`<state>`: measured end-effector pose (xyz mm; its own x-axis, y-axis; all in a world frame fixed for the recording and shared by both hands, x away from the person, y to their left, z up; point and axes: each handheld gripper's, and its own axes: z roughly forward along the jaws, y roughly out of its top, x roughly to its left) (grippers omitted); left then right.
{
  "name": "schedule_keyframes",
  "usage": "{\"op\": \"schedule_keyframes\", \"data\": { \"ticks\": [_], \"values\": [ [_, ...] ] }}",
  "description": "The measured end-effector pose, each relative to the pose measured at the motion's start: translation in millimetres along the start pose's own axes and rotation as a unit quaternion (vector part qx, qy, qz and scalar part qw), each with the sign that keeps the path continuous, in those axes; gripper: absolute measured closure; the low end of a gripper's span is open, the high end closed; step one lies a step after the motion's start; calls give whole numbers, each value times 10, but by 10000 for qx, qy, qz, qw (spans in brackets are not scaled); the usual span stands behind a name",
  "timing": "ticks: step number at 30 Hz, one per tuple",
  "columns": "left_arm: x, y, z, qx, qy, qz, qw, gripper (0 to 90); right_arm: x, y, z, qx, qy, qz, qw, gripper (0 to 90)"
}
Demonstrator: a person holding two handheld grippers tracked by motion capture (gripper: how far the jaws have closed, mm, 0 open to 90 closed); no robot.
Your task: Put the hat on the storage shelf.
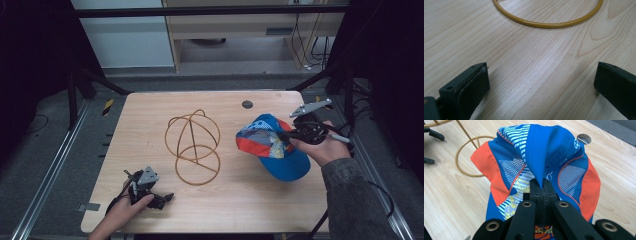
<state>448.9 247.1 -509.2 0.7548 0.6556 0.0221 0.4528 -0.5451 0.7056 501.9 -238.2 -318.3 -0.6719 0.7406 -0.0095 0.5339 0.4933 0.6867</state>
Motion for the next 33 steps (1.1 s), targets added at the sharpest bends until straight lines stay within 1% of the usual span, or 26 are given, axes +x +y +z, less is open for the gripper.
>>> {"op": "schedule_keyframes", "data": {
  "ticks": [6, 7, 10, 17, 18, 19, 24, 28, 30, 31, 32, 33],
  "values": [
    [-1, 0, 1, -6, 0, -5, 10000, 0, 13, 52, -61, -88, -12, 15, 10000, 900],
    [-2, 0, 1, -12, 0, -13, 10000, 0, 13, 59, -71, -99, -19, -23, 9999, 900],
    [-5, -1, 5, -34, 2, -38, 10000, 0, 22, 82, -101, -144, -28, -27, 9999, 900],
    [-5, -1, 5, -35, 2, -37, 10000, 0, 25, 117, -155, -214, -61, -47, 9997, 900],
    [-5, -1, 5, -35, 2, -39, 10000, 0, 27, 132, -182, -271, -72, -48, 9996, 900],
    [-5, -1, 5, -35, 2, -38, 10000, 0, 27, 132, -182, -271, -72, -48, 9996, 900],
    [-2, 0, 4, -36, 10, -19, 10000, 0, 36, 191, -245, -318, -78, -110, 9994, 900],
    [-3, 0, 4, -33, 4, -26, 10000, 0, 62, 271, -308, -404, -98, -185, 9990, 900],
    [-3, 0, 4, -33, 3, -25, 10000, 0, 85, 359, -374, -489, -120, -241, 9984, 900],
    [-3, 0, 4, -33, 3, -25, 10000, 0, 85, 359, -374, -489, -120, -241, 9984, 900],
    [-3, 1, 4, -31, 2, -28, 10000, 0, 97, 397, -396, -515, -131, -251, 9983, 900],
    [-3, 1, 4, -29, 2, -27, 10000, 0, 124, 479, -435, -563, -177, -324, 9977, 900]
  ]
}}
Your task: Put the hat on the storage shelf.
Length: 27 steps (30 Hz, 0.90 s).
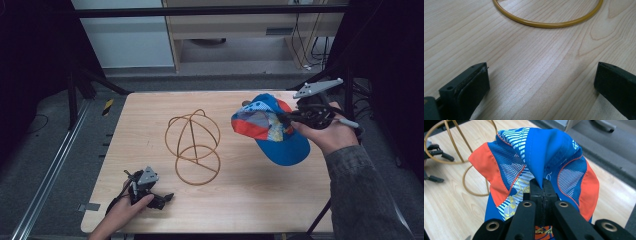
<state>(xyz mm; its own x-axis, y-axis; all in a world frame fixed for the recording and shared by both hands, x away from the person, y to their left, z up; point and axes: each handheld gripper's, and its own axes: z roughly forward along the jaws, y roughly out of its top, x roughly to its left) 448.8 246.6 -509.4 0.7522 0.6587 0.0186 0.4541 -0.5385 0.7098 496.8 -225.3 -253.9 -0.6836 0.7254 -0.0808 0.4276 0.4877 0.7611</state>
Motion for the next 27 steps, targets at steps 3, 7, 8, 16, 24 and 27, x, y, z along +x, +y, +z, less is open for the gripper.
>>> {"op": "schedule_keyframes", "data": {
  "ticks": [3, 7, 8, 16, 24, 27],
  "values": [
    [0, 0, 0, -2, 1, 2, 10000, 0, 43, 145, -27, -114, -11, -81, 9999, 900],
    [1, 1, -2, 12, -6, 3, 10000, 0, 125, 356, -20, -249, 48, -233, 9994, 900],
    [1, 1, -2, 12, -6, 3, 10000, 0, 125, 356, -20, -249, 48, -233, 9994, 900],
    [1, 1, -2, 12, -4, 3, 10000, 0, 358, 688, 19, -557, 196, -509, 9970, 900],
    [1, 0, -2, 10, 4, 11, 10000, 0, 616, 966, 119, -736, 394, -772, 9935, 900],
    [1, 0, -1, 9, 2, 8, 10000, 0, 691, 1050, 191, -732, 493, -852, 9924, 900]
  ]
}}
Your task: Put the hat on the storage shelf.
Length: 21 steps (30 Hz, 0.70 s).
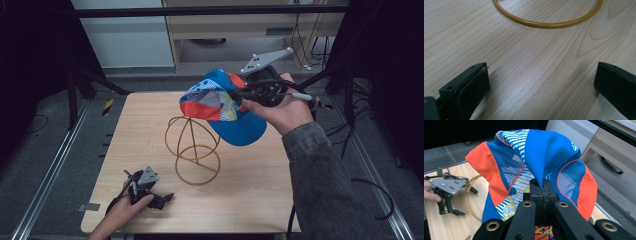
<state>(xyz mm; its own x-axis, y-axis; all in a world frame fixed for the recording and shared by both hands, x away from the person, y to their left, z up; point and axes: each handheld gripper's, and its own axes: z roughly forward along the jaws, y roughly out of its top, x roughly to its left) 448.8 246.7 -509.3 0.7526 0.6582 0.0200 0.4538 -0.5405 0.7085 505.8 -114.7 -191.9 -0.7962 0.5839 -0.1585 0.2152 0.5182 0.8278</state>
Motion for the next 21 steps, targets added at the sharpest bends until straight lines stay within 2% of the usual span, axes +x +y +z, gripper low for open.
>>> {"op": "schedule_keyframes", "data": {
  "ticks": [7, 21],
  "values": [
    [3, 1, 0, 1, -8, 10, 10000, 0, 85, 147, 236, 73, 162, -121, 9998, 900],
    [1, 0, 1, -6, -2, 0, 10000, 0, 205, 348, 556, 335, 345, -300, 9984, 900]
  ]
}}
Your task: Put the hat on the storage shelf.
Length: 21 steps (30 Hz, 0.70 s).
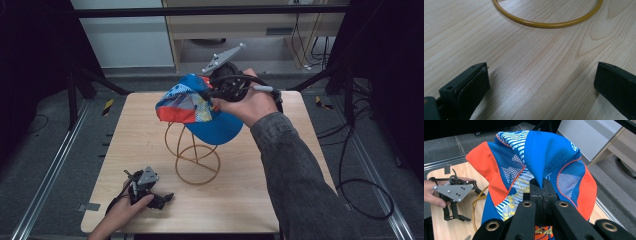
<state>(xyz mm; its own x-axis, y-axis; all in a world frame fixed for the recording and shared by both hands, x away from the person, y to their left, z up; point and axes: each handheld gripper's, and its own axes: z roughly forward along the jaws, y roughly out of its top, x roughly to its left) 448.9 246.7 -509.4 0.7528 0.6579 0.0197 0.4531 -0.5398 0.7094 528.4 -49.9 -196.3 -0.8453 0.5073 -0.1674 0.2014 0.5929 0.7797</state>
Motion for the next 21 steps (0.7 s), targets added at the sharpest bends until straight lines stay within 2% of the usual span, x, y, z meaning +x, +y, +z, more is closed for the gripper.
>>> {"op": "schedule_keyframes", "data": {
  "ticks": [10, 12, 21],
  "values": [
    [-1, 0, 0, -3, -9, -6, 10000, 0, 32, 102, 264, 182, 134, -45, 9997, 900],
    [-2, 0, 0, -4, -8, -7, 10000, 0, 42, 134, 333, 249, 224, -74, 9994, 900],
    [-1, 0, 0, -4, -8, -8, 10000, 0, 75, 141, 501, 520, 338, -122, 9980, 899]
  ]
}}
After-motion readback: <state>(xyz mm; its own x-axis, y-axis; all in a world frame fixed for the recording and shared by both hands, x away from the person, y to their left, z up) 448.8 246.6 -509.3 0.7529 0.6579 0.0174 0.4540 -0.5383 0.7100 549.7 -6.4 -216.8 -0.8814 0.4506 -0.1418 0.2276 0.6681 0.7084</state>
